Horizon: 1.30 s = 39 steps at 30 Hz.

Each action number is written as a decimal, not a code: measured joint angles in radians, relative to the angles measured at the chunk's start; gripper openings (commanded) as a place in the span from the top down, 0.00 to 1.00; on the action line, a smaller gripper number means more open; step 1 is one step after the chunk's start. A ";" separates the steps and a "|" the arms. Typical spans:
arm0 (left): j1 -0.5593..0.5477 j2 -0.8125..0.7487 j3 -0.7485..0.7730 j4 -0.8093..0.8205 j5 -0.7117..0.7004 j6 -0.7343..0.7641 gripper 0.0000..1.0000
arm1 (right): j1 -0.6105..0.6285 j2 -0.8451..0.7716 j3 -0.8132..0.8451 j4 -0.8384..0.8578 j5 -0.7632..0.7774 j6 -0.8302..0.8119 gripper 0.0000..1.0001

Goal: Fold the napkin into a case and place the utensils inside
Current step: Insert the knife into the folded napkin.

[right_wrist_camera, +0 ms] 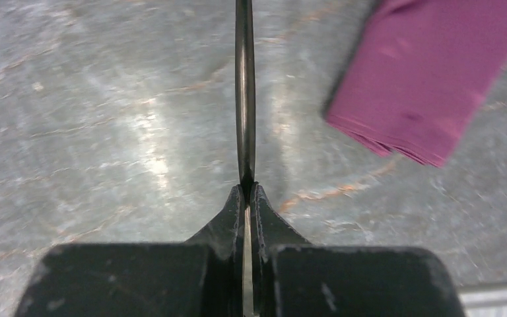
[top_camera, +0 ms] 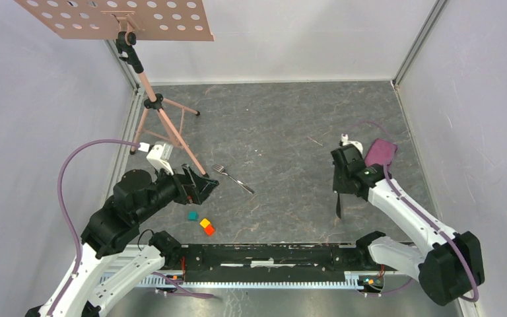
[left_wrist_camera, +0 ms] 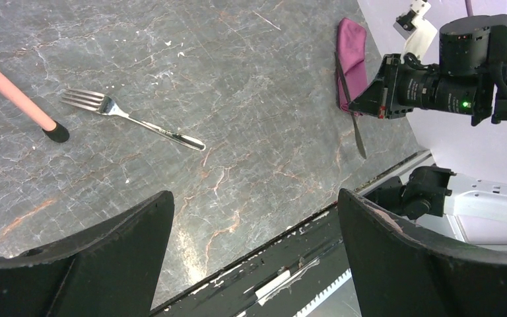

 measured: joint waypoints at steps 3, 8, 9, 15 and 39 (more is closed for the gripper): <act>0.000 -0.010 0.000 0.000 0.001 0.000 0.00 | -0.101 -0.019 0.000 -0.053 -0.004 -0.008 1.00; 0.000 -0.019 0.000 0.000 0.002 0.000 0.00 | -0.306 -0.020 0.000 -0.088 -0.060 -0.047 1.00; -0.001 -0.019 0.000 0.000 0.002 0.000 0.00 | -0.330 -0.020 0.000 -0.091 -0.070 -0.055 1.00; -0.008 -0.020 0.000 -0.001 0.002 0.000 0.00 | -0.491 -0.012 -0.001 -0.115 -0.156 -0.114 1.00; -0.104 0.015 0.067 -0.057 -0.050 0.089 0.00 | -0.704 0.184 0.027 -0.116 -0.214 -0.308 1.00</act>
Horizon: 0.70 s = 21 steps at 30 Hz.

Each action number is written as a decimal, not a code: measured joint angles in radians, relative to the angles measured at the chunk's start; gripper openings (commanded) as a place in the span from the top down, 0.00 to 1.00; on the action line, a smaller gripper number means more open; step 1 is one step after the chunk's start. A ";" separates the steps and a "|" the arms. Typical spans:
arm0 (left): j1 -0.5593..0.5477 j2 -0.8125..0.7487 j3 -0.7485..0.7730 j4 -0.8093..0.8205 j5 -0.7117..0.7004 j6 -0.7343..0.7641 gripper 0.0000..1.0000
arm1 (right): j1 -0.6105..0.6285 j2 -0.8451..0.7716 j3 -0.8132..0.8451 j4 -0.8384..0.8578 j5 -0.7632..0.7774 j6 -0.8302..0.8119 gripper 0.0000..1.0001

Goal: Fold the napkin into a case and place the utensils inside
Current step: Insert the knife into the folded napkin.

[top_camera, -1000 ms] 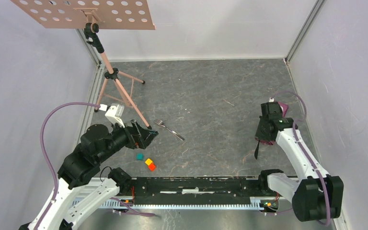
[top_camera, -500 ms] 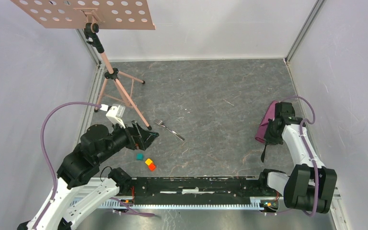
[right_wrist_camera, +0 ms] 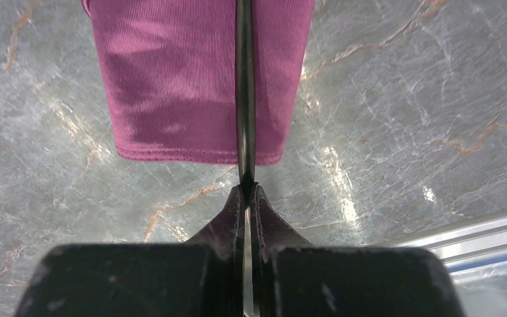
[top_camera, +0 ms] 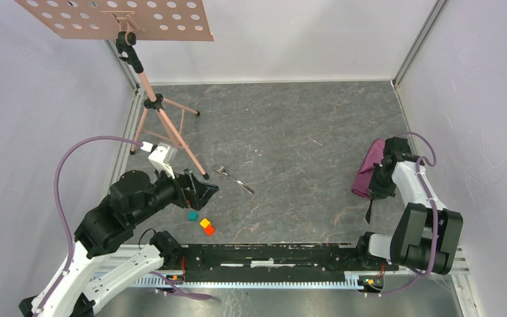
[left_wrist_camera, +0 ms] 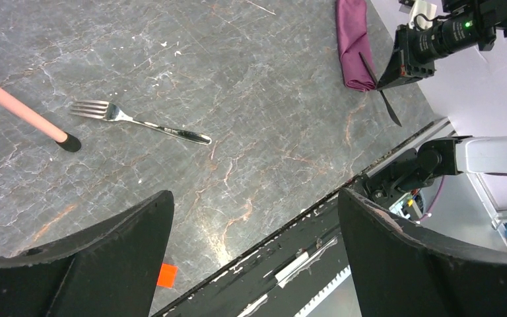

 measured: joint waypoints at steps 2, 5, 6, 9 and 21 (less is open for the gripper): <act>-0.004 0.000 0.000 0.000 -0.011 0.007 0.00 | -0.003 0.024 0.018 0.006 -0.001 -0.007 1.00; -0.005 0.000 0.000 0.000 -0.026 0.011 0.00 | -0.005 0.048 0.042 0.014 -0.004 -0.011 1.00; -0.006 0.000 0.000 0.000 -0.029 0.011 0.00 | -0.006 0.056 0.051 0.018 -0.007 -0.013 1.00; -0.006 0.002 0.000 0.000 -0.031 0.011 0.00 | -0.006 0.087 0.080 0.034 -0.013 -0.015 1.00; -0.008 0.028 0.000 0.000 -0.039 0.011 0.00 | -0.013 0.227 0.170 0.126 -0.030 -0.011 1.00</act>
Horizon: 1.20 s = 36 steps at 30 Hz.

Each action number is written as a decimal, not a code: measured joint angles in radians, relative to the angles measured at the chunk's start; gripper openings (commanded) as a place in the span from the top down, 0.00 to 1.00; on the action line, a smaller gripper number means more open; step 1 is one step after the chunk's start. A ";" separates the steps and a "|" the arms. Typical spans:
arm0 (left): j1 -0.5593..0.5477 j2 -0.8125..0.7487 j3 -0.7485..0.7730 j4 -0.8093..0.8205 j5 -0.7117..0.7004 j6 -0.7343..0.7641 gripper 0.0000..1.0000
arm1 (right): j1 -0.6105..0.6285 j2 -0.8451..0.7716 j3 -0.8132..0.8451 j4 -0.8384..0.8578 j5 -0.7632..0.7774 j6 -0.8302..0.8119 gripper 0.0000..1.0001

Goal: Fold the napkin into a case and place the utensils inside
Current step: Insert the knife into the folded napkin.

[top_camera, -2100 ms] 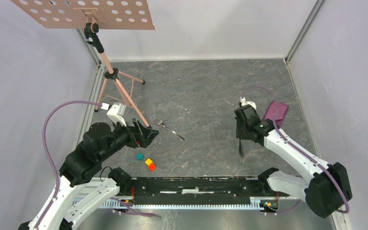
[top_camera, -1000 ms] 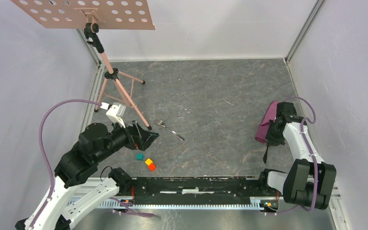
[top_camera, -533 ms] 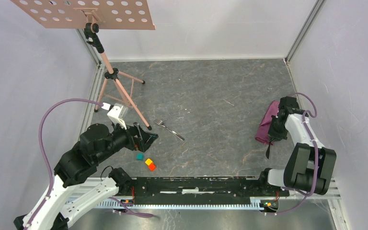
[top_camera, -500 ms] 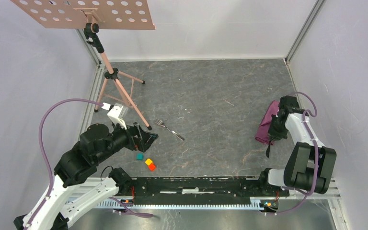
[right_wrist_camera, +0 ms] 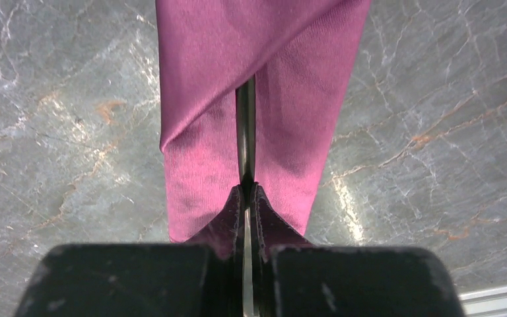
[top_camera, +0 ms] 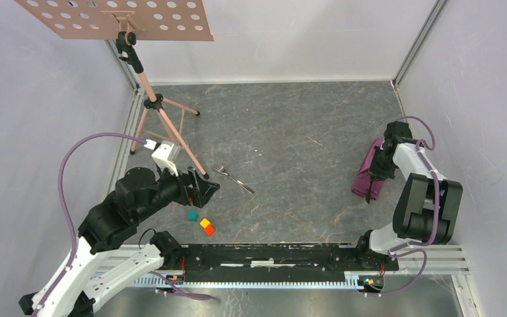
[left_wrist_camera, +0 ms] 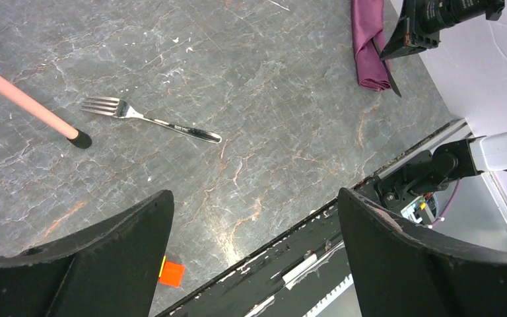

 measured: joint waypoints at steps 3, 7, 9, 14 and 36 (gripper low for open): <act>0.000 0.010 0.000 0.000 -0.005 0.000 0.00 | -0.001 0.027 0.014 0.018 0.001 0.001 1.00; 0.000 0.023 0.001 0.000 -0.008 0.000 0.00 | -0.004 0.066 0.038 0.042 0.000 0.005 1.00; 0.000 0.028 0.001 0.000 -0.009 0.000 0.00 | -0.006 0.091 0.063 0.049 0.001 0.009 1.00; 0.000 0.039 0.002 0.000 -0.016 0.000 0.00 | -0.007 0.131 0.097 0.087 -0.001 0.032 1.00; 0.000 0.069 0.002 0.001 -0.016 0.000 0.00 | -0.009 0.138 0.041 0.244 -0.033 0.139 0.69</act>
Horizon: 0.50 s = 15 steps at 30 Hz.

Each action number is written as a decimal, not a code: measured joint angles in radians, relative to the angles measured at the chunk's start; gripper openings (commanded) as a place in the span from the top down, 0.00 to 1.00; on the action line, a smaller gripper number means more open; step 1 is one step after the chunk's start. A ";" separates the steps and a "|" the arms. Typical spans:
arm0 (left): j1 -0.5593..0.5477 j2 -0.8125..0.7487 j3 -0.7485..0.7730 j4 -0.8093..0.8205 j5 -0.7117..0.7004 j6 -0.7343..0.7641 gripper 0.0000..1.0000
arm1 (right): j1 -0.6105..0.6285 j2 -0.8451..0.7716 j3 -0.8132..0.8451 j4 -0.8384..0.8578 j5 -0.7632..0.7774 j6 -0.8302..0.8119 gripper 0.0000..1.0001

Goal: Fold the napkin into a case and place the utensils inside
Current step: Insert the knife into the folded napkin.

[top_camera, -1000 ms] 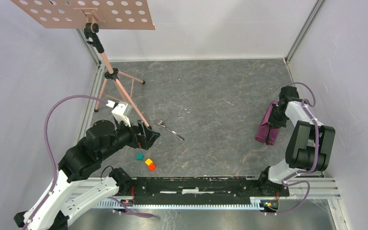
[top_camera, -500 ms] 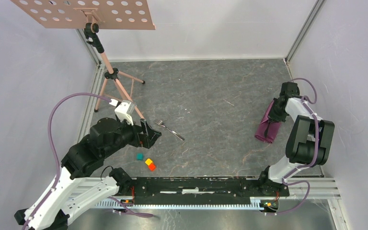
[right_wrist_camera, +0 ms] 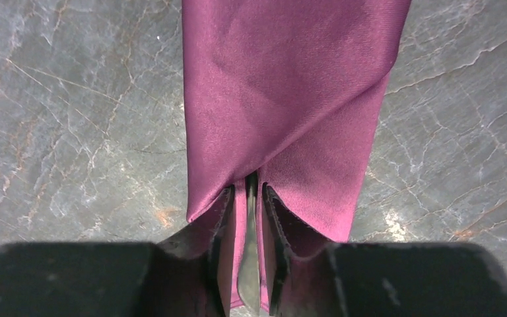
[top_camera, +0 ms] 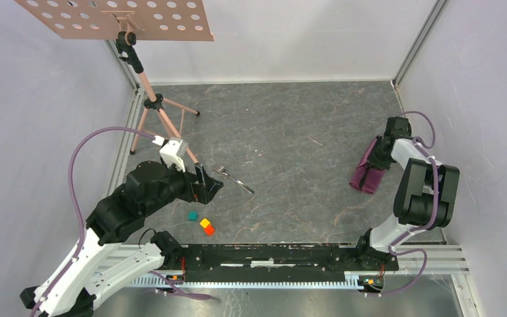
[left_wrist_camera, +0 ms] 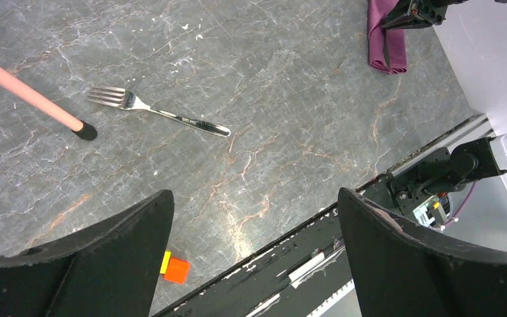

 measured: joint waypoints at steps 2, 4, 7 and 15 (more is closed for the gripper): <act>0.000 0.004 0.000 0.000 0.000 0.000 0.00 | 0.000 0.000 -0.011 0.008 -0.008 0.000 0.65; 0.000 0.005 0.000 0.000 0.000 0.000 0.00 | 0.001 -0.003 -0.026 0.016 -0.011 -0.007 0.65; 0.000 0.005 0.000 0.000 0.001 0.000 0.00 | 0.003 -0.037 -0.073 0.020 -0.016 -0.019 0.66; 0.000 0.005 0.000 0.000 0.010 0.000 0.00 | 0.003 -0.108 -0.154 0.035 -0.034 -0.040 0.79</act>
